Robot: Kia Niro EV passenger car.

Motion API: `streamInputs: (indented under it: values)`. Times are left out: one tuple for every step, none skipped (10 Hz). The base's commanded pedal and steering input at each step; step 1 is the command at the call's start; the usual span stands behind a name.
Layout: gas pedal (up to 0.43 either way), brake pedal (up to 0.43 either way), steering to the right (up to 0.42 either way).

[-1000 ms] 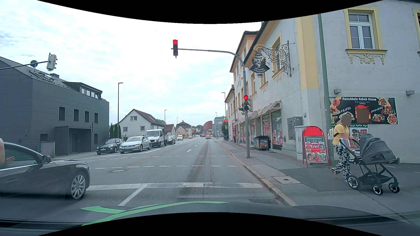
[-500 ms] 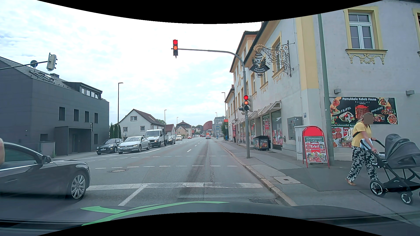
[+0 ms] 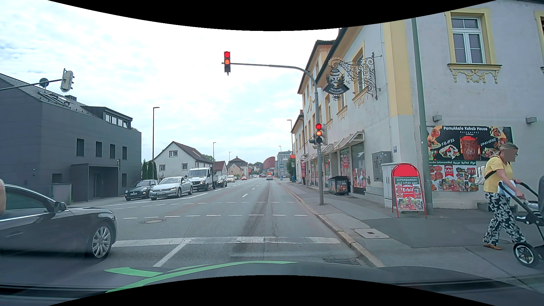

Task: Follow the waypoints while adhering to traffic rules and regulations

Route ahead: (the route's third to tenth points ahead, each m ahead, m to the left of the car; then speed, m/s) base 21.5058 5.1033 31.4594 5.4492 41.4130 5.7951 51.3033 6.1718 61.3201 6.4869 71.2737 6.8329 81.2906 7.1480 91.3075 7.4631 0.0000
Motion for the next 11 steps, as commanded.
streamInputs:
  values:
    - [0.0,0.238,-0.004]
    - [0.0,0.098,-0.004]
    - [0.0,0.0,-0.004]
    - [0.0,0.0,-0.004]
    - [0.0,0.0,-0.004]
    - [0.0,0.0,-0.004]
    - [0.0,0.0,-0.004]
    - [0.0,0.0,-0.004]
    - [0.028,0.0,-0.004]
    - [0.059,0.0,-0.003]
    - [0.079,0.0,-0.004]
